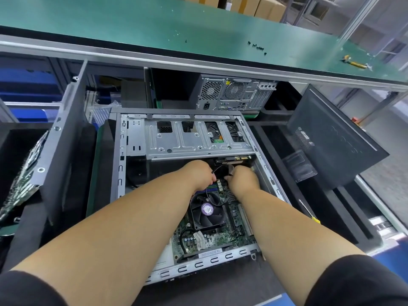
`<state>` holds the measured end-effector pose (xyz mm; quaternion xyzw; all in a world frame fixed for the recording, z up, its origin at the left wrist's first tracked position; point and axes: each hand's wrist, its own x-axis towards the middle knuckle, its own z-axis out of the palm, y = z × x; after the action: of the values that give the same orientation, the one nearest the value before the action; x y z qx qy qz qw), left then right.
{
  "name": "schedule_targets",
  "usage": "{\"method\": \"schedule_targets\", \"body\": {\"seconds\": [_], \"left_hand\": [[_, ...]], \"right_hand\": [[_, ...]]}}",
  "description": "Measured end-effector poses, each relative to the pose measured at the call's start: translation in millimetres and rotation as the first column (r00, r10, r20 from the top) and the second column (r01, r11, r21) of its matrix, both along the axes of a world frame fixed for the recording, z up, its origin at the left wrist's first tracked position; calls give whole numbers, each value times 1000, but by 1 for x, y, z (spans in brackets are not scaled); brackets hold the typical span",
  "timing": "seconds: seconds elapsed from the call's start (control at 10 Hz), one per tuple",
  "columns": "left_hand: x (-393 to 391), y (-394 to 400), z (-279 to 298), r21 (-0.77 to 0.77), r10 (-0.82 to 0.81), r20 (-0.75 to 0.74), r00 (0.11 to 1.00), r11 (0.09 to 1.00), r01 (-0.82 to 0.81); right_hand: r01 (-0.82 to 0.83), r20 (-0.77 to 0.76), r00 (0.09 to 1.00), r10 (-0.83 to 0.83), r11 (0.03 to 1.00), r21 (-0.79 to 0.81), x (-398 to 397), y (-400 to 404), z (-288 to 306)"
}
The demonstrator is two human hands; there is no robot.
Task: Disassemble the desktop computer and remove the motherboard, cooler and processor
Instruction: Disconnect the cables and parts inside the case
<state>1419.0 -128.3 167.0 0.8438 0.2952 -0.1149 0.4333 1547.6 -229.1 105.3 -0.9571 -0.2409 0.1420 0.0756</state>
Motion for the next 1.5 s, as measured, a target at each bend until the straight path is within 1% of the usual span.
{"method": "schedule_targets", "body": {"seconds": [0.1,0.2,0.3,0.4,0.5,0.6,0.7,0.8,0.9,1.0,1.1,1.2,1.4,1.5], "left_hand": [[1,0,2,-3,-10,-6,1000,1000,10],[1,0,3,-10,-9,2,1000,1000,9],[-2,-1,3,-40,20,12,1000,999,-19],[-4,-1,4,-39,14,8,1000,999,-14],[-1,-1,5,-23,14,4,1000,1000,-14],[0,-1,3,-37,26,13,1000,999,-25],[-2,-2,2,-67,54,10,998,996,-54],[-3,-3,2,-94,93,26,995,992,-90],[-6,-6,5,-135,109,48,993,986,-102],[-7,-8,9,-166,117,59,991,980,-106],[-7,-11,15,-216,103,28,994,972,-95],[-6,-12,18,-222,85,23,996,972,-78],[-7,-13,17,-220,46,39,998,975,-36],[-6,-11,11,-238,64,52,997,970,-49]], "right_hand": [[19,-8,1000,-20,999,-36,2,1,0],[82,3,997,-82,994,-76,-1,10,0],[109,2,994,-109,990,-85,-2,12,-2],[78,-12,997,-78,997,13,-2,6,-3],[32,-28,999,-31,998,61,-1,-4,-2],[77,-17,997,-77,996,32,2,0,2],[133,15,991,-133,990,-41,0,7,1],[154,-44,987,-155,987,-33,-5,16,7],[122,-94,987,-128,990,-69,-8,16,14],[105,-54,992,-115,982,-154,-16,15,20],[134,-74,986,-153,968,-212,-17,12,19],[110,-130,982,-134,978,-179,-15,7,16],[60,-97,992,-77,985,-163,-11,2,15],[49,-113,991,-66,988,-146,-7,3,10]]}}
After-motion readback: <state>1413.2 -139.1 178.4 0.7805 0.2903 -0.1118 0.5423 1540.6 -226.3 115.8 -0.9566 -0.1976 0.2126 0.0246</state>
